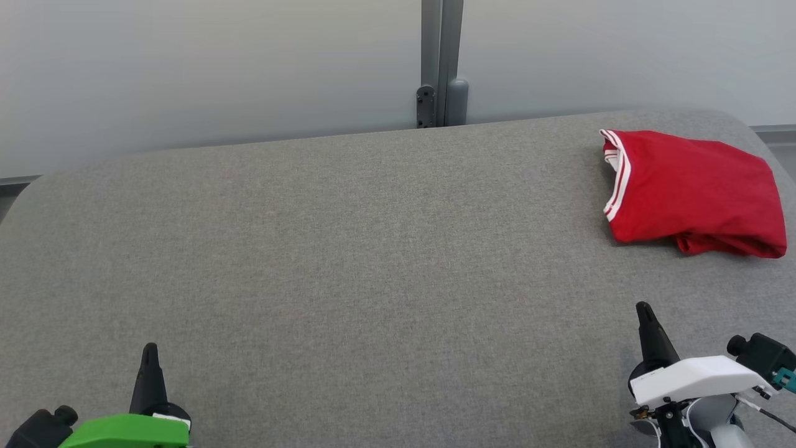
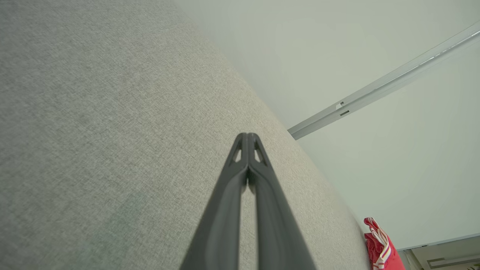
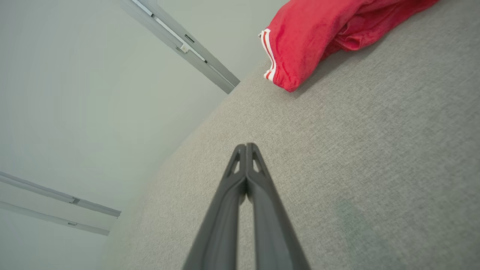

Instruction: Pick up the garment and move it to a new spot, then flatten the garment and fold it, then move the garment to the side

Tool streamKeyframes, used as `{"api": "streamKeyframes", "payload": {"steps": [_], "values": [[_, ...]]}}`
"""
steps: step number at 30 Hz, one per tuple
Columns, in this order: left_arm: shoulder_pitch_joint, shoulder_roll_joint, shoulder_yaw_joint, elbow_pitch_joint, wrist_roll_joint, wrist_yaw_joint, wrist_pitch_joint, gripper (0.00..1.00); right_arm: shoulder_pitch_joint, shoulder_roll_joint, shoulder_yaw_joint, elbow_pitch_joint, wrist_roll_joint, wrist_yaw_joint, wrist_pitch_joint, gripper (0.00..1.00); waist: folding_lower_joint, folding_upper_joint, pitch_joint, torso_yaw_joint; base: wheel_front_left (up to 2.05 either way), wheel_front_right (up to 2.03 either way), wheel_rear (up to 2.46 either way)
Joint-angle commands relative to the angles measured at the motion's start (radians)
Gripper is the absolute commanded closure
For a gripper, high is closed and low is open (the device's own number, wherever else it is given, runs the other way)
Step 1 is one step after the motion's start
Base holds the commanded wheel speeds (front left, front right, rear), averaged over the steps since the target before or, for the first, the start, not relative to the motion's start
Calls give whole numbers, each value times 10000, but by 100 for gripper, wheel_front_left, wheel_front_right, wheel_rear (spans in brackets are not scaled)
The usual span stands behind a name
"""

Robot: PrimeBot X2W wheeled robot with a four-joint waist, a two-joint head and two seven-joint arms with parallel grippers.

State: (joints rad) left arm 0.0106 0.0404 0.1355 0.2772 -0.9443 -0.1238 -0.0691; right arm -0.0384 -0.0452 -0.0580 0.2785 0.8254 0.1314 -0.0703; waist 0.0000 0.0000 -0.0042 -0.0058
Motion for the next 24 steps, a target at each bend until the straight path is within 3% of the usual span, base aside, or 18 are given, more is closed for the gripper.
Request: {"api": "streamKeyframes", "payload": {"steps": [1, 24], "values": [[-270, 89, 6, -133, -321, -45, 84, 100, -251, -58, -55, -152, 372, -5, 77, 100, 0, 0, 1, 1, 0, 0, 0], [-644, 107, -74, -212, -2639, -67, 732, 100, -435, -65, -249, -234, 3108, -4, 730, 100, 0, 0, 22, 18, 0, 0, 0]]}}
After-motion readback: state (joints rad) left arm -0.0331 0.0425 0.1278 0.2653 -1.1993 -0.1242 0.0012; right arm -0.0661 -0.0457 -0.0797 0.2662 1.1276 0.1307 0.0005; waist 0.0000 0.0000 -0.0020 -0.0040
